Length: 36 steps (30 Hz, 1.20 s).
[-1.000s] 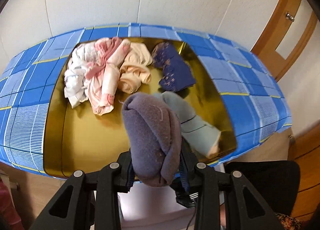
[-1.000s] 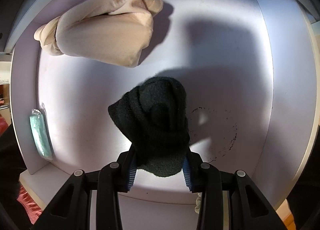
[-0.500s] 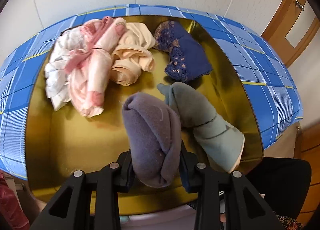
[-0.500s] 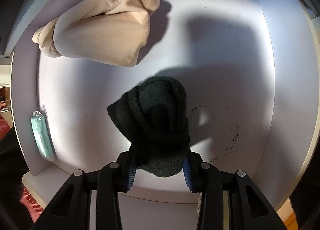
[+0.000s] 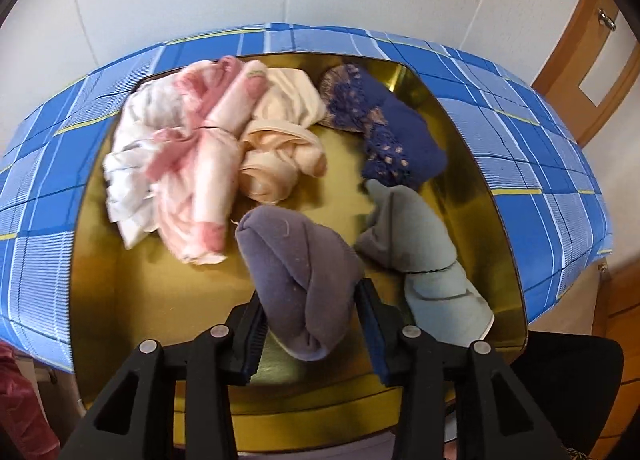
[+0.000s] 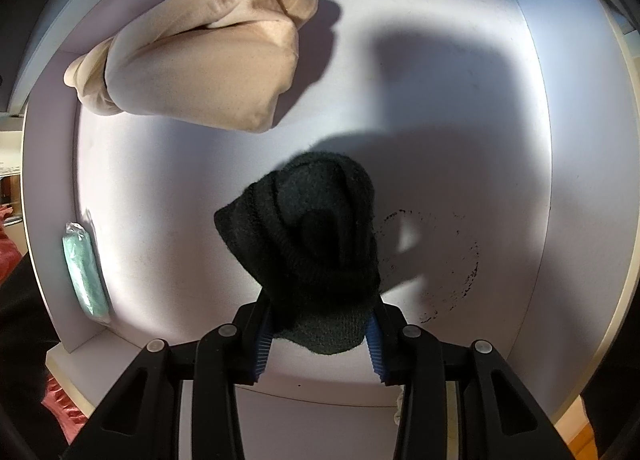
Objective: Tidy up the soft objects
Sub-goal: 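Carry the grey beanie into the gold tray and open the left tool, then move the left tool back into the drawer toward the beige rolled garment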
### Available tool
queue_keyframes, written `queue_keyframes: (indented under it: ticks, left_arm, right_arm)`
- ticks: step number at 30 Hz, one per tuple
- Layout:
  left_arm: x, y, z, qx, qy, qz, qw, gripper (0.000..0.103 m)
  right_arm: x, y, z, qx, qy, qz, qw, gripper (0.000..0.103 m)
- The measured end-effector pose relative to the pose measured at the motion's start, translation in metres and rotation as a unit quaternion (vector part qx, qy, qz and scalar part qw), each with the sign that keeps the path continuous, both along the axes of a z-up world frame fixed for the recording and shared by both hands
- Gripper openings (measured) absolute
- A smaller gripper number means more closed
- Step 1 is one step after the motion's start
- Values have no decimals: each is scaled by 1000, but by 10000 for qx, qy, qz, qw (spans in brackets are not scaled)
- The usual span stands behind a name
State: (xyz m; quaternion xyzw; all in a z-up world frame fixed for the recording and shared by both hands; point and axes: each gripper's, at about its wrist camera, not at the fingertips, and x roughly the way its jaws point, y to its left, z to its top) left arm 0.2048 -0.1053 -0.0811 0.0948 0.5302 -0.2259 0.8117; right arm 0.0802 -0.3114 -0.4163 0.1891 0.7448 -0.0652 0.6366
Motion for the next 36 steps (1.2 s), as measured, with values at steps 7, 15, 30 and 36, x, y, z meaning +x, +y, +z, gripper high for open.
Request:
queue_keyframes:
  ticks: [7,15,30,36]
  left_arm:
    - [-3,21,8,36,-123,171,9998,43]
    - [2,17,0,8,-34,195,9998,43]
    - [2,10,33,280,-662,97,9974,47]
    - [-7,31,60,-80,-1057,268,9940,46]
  right_arm:
    - [0,1,-1,-3,1,6,10000,41]
    - [-1,2,-3,-4,5,3,10000,41]
    - [-1,0,-7,37,8,-19,10000,41]
    - [-2,3,-6,12,10,8,10000,41]
